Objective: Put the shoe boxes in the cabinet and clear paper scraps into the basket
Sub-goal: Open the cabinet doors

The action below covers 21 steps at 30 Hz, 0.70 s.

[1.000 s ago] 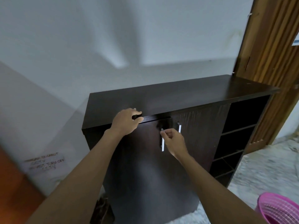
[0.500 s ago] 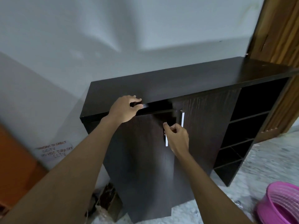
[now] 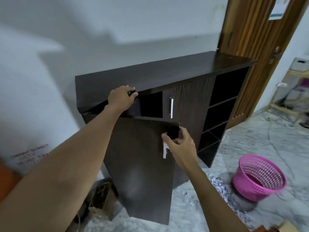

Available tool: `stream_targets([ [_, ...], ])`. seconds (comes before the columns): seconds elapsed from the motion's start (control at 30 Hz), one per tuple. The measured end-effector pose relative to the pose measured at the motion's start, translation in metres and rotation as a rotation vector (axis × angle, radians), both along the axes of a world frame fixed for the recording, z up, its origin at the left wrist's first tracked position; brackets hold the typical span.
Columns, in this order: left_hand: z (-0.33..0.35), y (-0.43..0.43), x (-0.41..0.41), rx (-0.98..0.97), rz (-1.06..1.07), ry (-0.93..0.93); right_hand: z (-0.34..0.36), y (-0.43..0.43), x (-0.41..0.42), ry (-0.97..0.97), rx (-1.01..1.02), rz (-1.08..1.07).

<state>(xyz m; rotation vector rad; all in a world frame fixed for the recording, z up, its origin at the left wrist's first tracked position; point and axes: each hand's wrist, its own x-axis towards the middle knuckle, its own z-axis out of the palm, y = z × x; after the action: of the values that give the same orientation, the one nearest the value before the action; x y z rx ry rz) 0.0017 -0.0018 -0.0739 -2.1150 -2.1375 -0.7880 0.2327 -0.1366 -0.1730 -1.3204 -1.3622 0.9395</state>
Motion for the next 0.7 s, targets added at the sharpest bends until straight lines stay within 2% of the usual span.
stream_targets([
  [0.07, 0.001, -0.006, 0.002, -0.035, 0.016, 0.03, 0.007, -0.036, 0.016, 0.053, -0.088, 0.204],
  [0.1, 0.001, -0.011, 0.001, -0.068, 0.015, 0.055, 0.011, -0.05, 0.023, 0.002, -0.11, 0.279],
  [0.17, 0.003, -0.025, -0.003, -0.127, -0.022, 0.087, 0.017, -0.063, 0.029, -0.063, -0.153, 0.343],
  [0.2, 0.003, -0.034, -0.006, -0.143, -0.042, 0.092, 0.018, -0.066, 0.026, -0.009, -0.187, 0.377],
  [0.27, 0.005, -0.048, -0.017, -0.171, -0.047, 0.101, 0.017, -0.069, 0.007, 0.069, -0.25, 0.497],
  [0.37, 0.007, -0.066, -0.043, -0.23, 0.008, 0.109, 0.019, -0.083, -0.044, 0.031, -0.28, 0.72],
  [0.47, 0.007, -0.082, -0.072, -0.262, 0.077, 0.088, 0.018, -0.101, -0.1, 0.043, -0.297, 0.84],
  [0.57, 0.008, -0.096, -0.09, -0.261, 0.076, 0.058, 0.012, -0.111, -0.139, 0.103, -0.291, 0.857],
  [0.63, 0.009, -0.102, -0.095, -0.274, 0.055, 0.048, 0.009, -0.111, -0.149, 0.235, -0.311, 0.781],
  [0.7, 0.009, -0.102, -0.096, -0.279, 0.04, 0.067, 0.009, -0.109, -0.147, 0.276, -0.307, 0.72],
])
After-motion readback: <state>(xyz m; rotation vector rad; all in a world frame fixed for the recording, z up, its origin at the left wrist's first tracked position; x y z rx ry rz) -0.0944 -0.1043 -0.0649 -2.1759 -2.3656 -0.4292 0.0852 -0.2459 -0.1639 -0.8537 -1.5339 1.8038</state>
